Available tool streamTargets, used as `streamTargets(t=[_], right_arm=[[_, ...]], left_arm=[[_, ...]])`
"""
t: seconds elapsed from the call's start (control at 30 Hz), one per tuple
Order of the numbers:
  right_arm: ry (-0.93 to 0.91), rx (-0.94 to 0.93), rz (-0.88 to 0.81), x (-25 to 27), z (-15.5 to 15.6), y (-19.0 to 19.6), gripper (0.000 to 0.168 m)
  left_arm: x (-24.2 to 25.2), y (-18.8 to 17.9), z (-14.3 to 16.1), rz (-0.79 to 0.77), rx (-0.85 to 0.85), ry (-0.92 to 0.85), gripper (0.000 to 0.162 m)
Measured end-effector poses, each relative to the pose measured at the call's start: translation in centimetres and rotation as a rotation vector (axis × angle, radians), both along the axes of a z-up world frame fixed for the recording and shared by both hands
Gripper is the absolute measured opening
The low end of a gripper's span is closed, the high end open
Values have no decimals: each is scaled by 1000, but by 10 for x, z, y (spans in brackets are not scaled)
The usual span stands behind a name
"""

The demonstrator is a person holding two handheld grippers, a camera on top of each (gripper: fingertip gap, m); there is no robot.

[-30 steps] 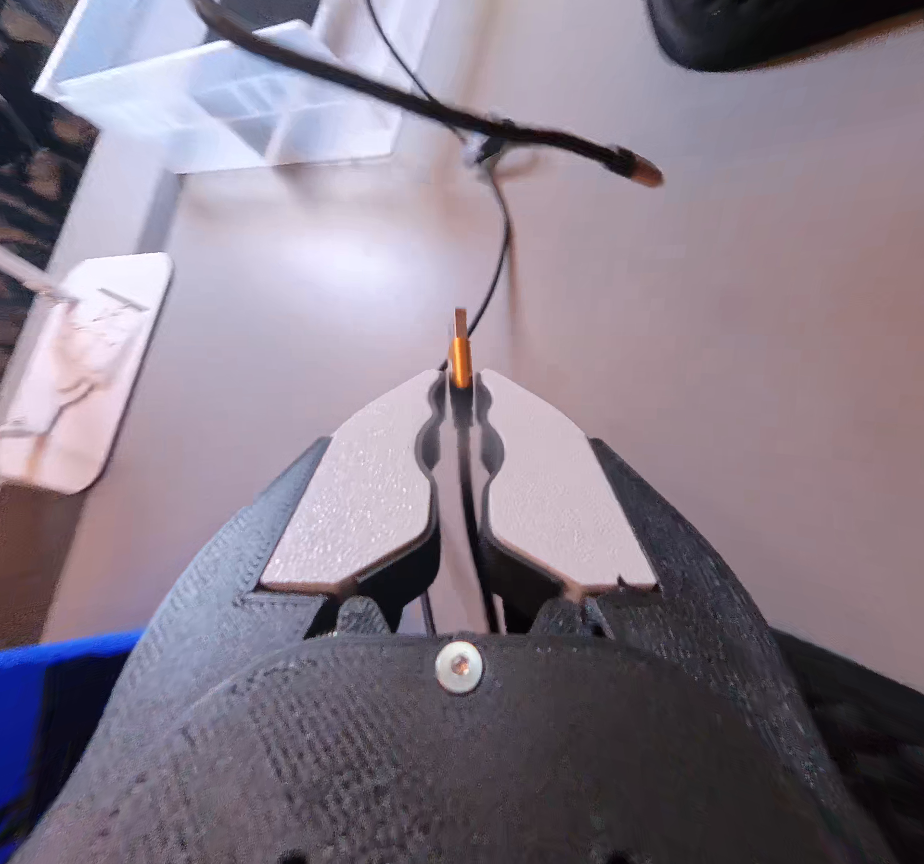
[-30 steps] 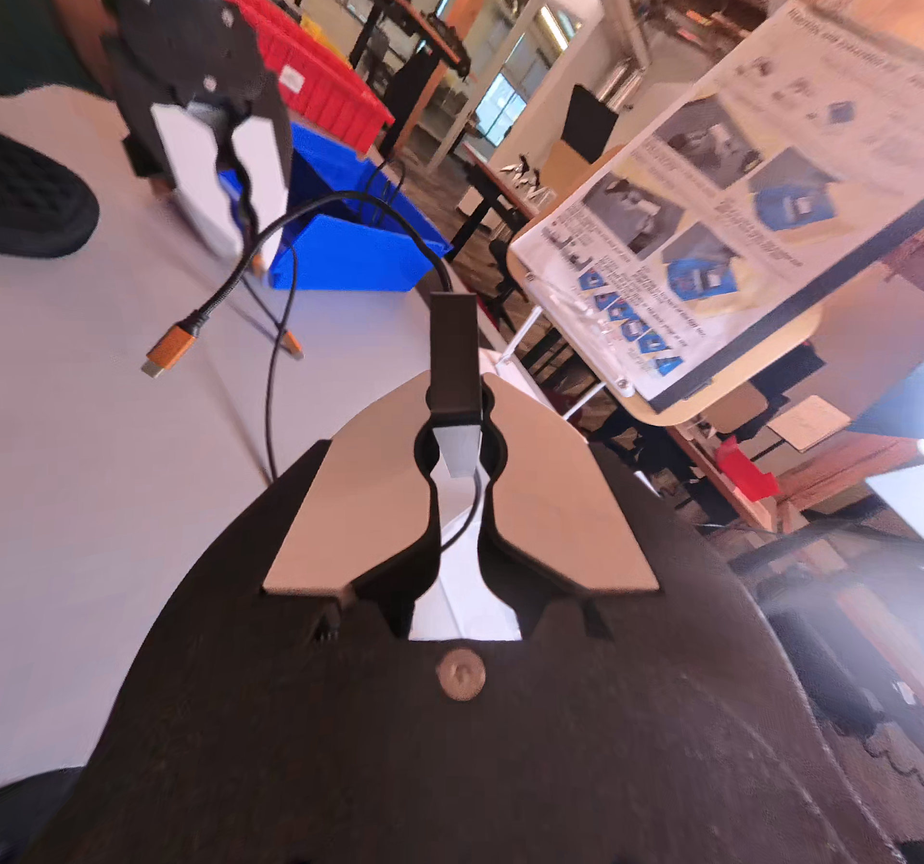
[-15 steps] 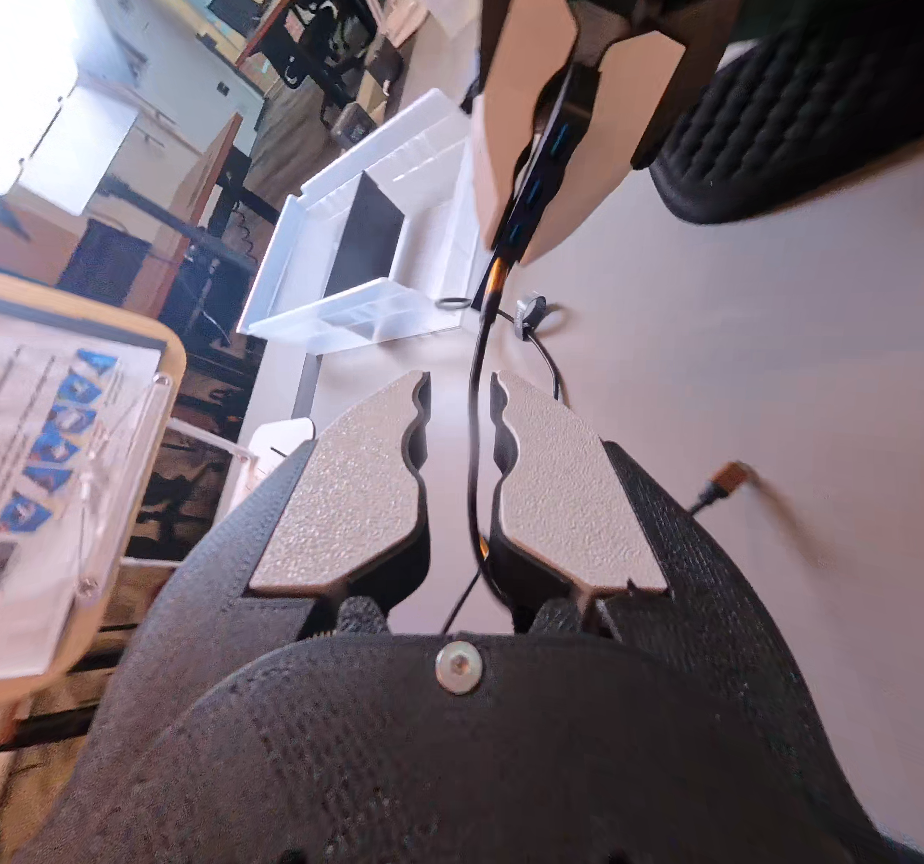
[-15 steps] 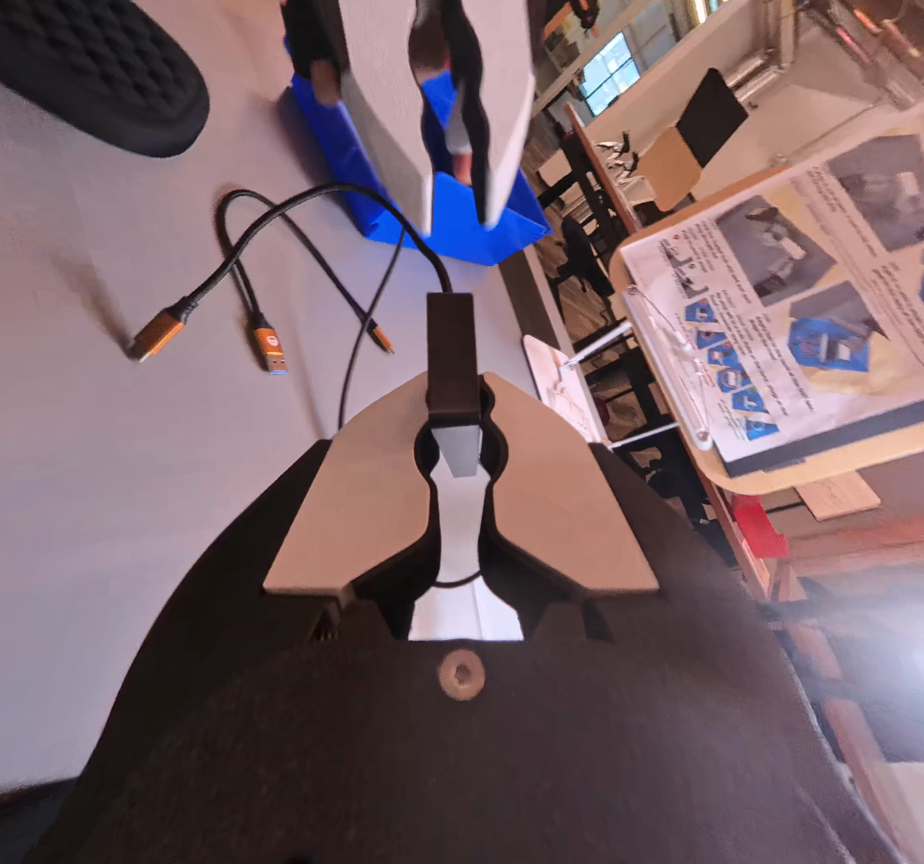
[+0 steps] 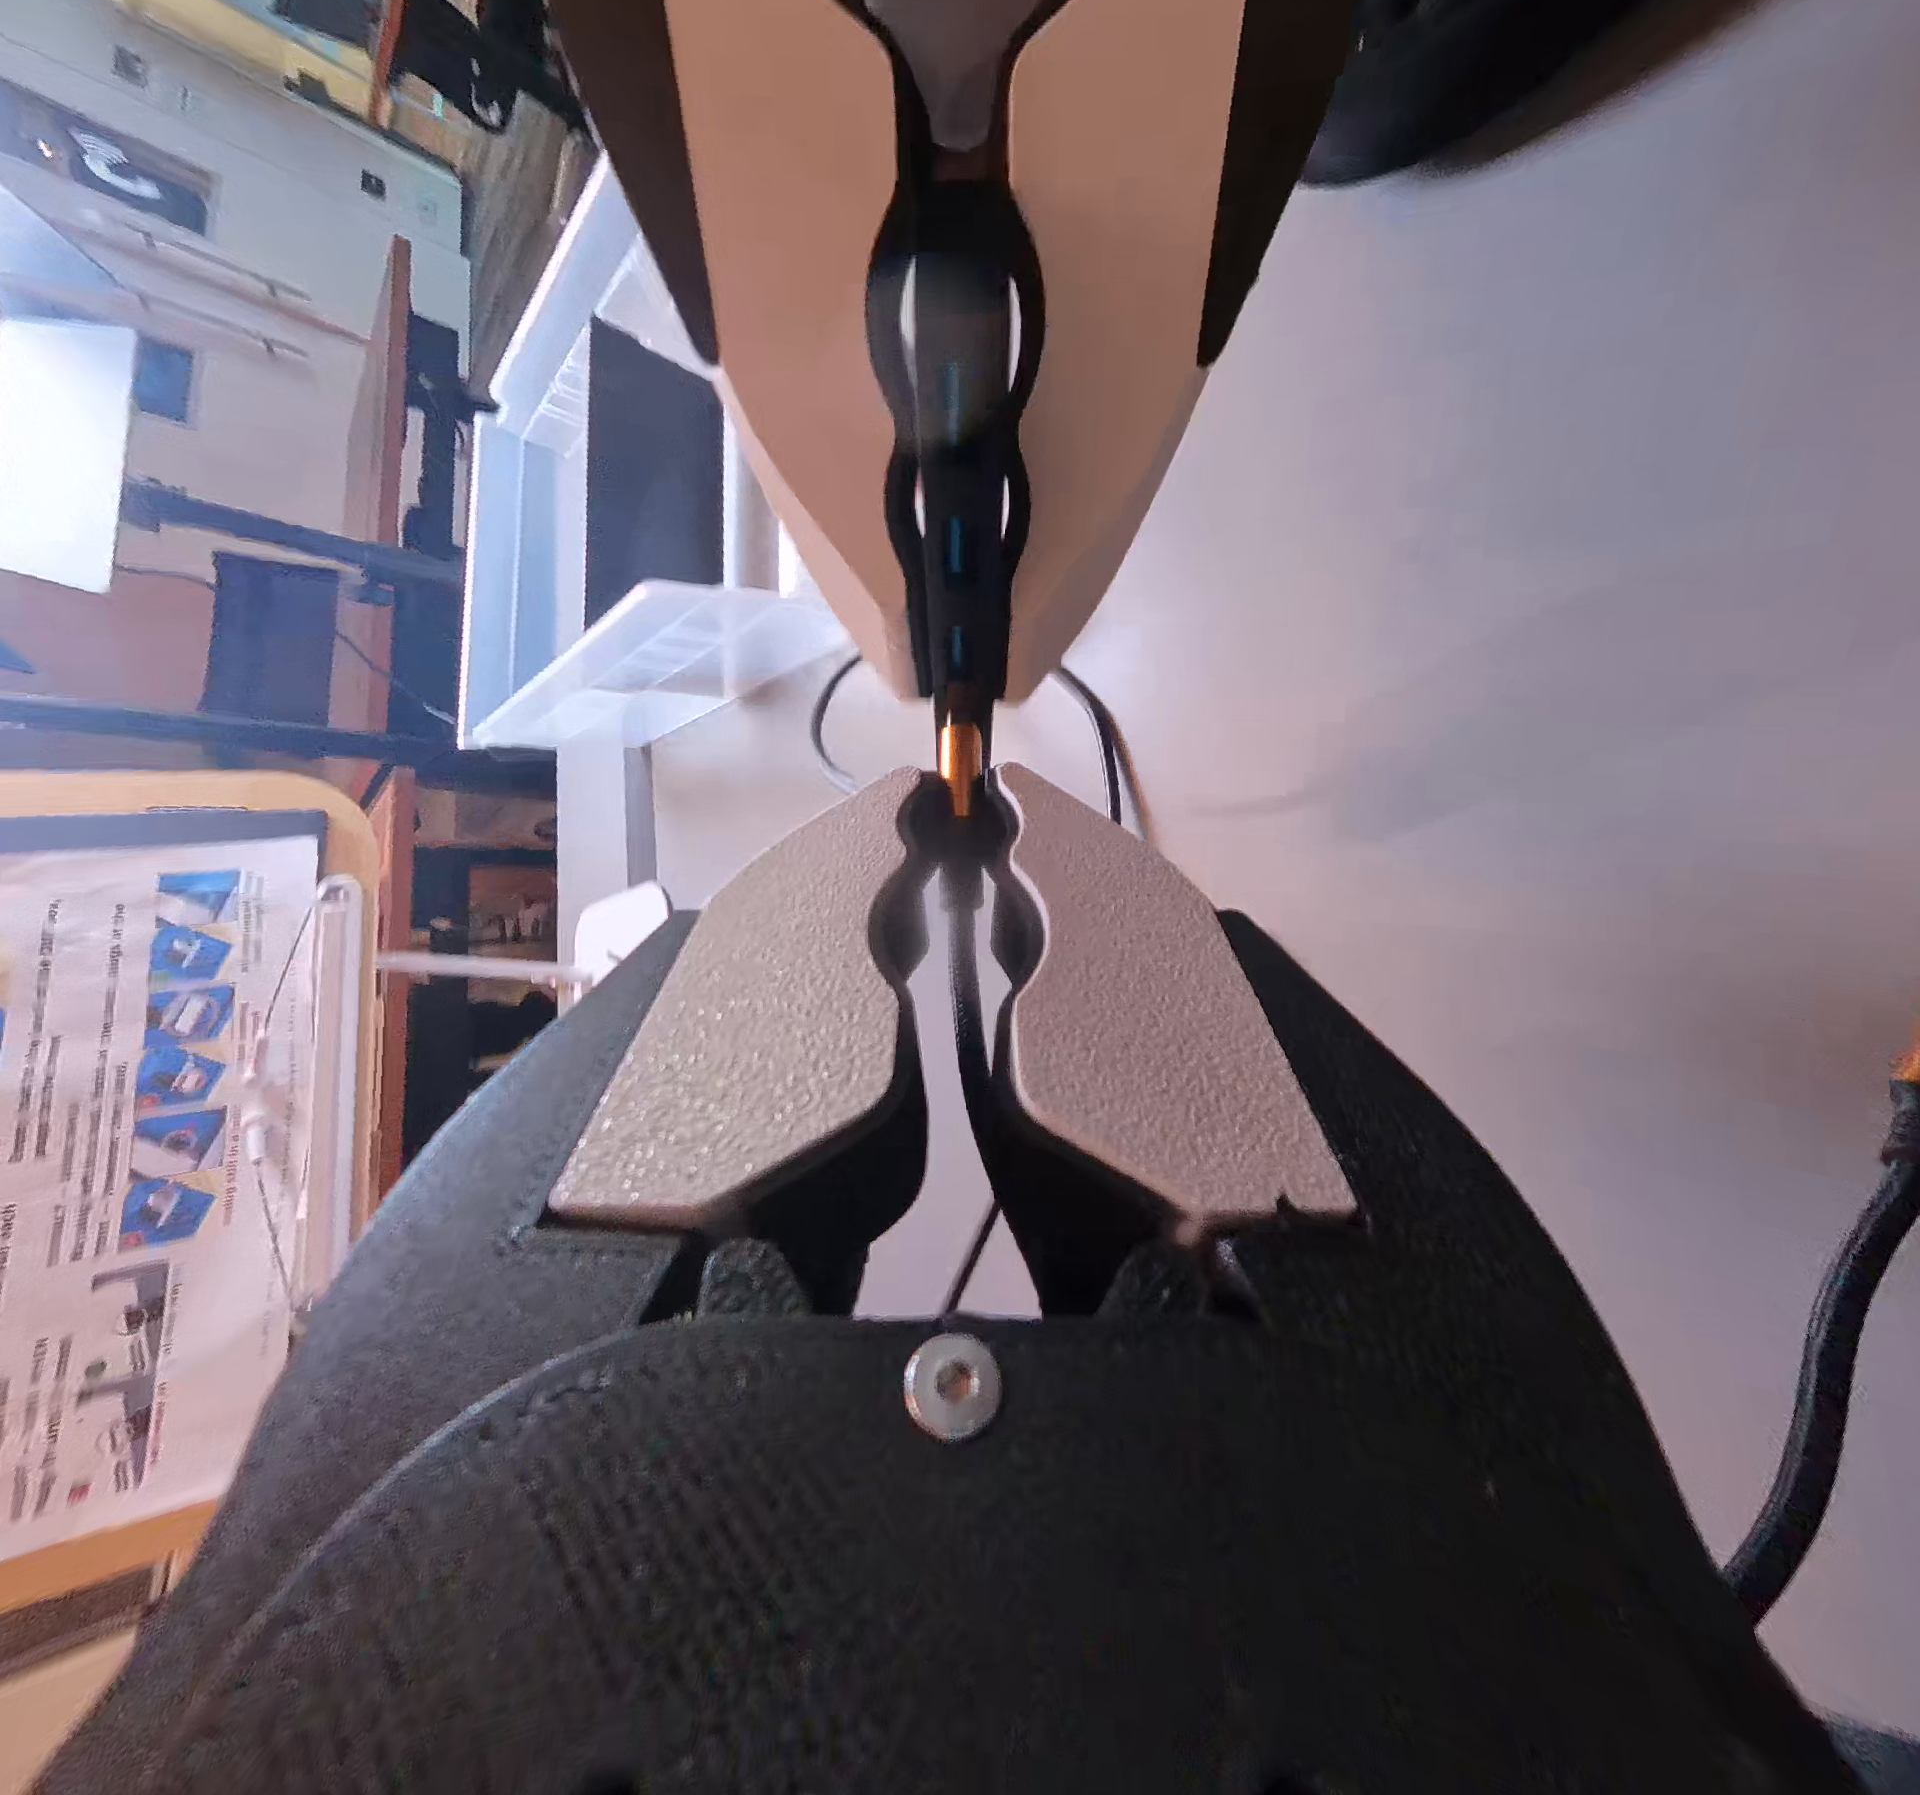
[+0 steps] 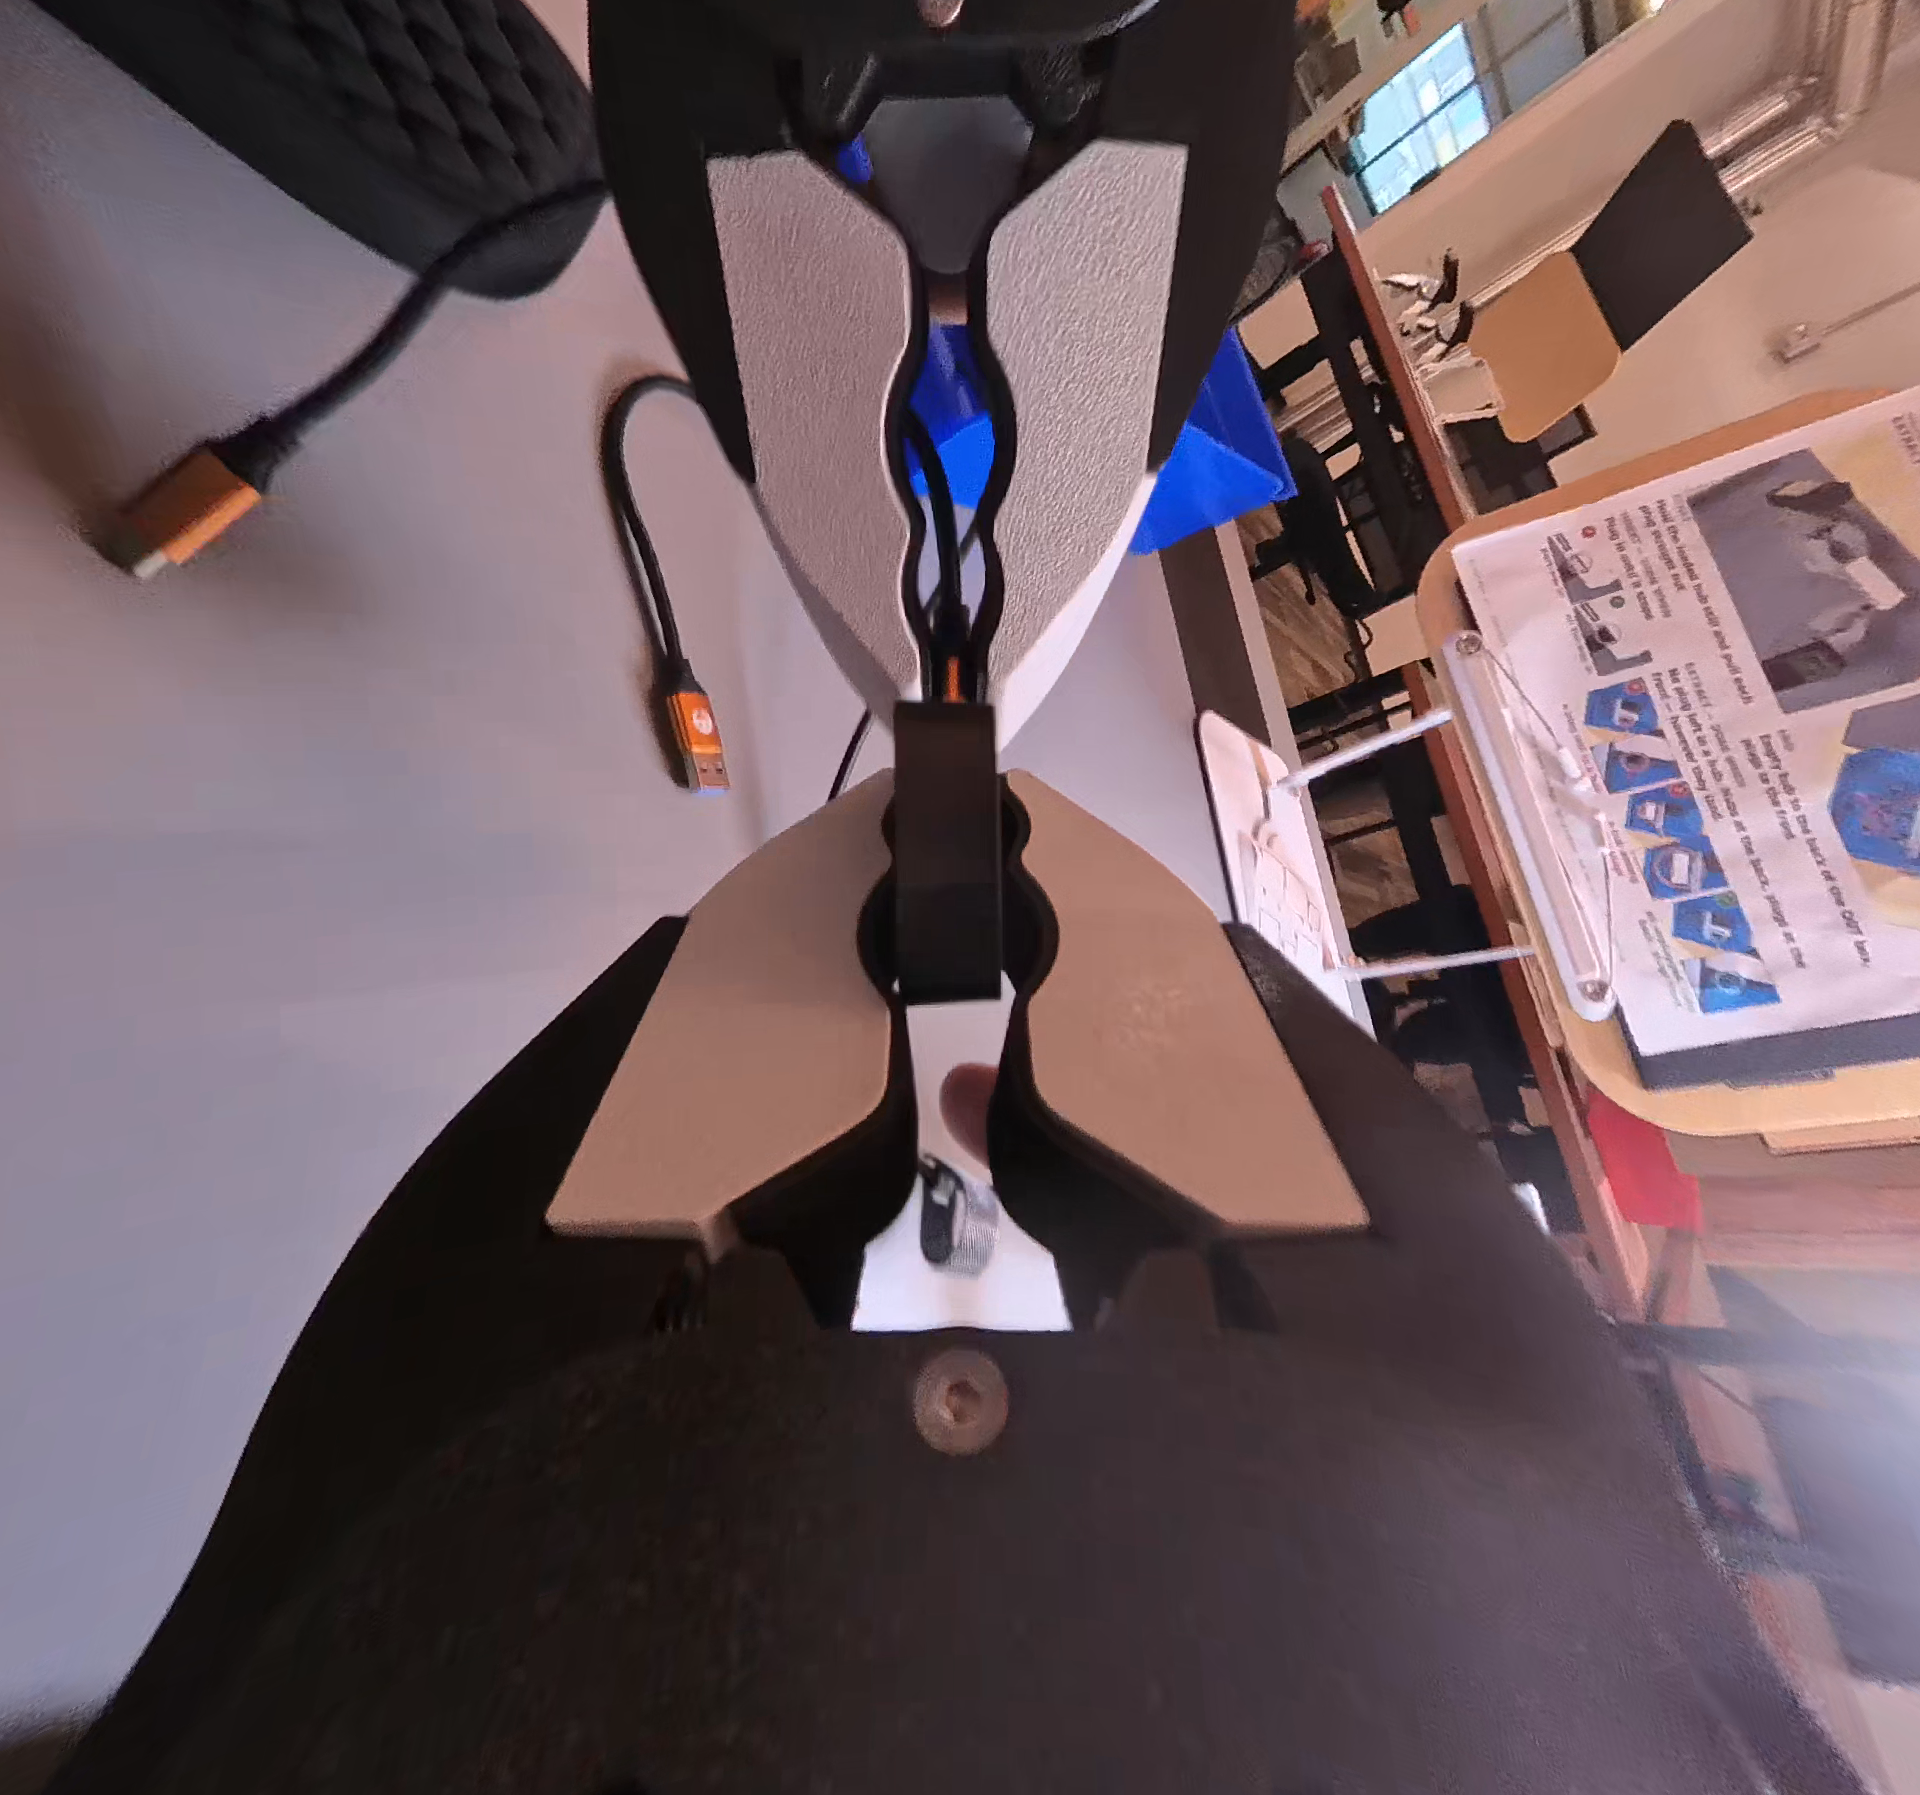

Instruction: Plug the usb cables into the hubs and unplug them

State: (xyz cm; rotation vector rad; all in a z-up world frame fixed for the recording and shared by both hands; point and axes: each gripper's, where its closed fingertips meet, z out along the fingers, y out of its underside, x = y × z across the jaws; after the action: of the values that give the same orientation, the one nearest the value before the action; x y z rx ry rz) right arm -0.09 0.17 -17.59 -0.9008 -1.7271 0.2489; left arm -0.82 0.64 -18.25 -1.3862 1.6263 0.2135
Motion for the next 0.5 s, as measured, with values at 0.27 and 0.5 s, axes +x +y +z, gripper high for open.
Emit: streamTargets(t=[0.27, 0.5], right_arm=[[-42, -12, -138, 28, -14, 36, 12], [-36, 4, -169, 29, -13, 41, 12]], left_arm=[[-94, 2, 45, 268, -41, -168, 7], [-117, 31, 4, 382, -169, -185, 31]])
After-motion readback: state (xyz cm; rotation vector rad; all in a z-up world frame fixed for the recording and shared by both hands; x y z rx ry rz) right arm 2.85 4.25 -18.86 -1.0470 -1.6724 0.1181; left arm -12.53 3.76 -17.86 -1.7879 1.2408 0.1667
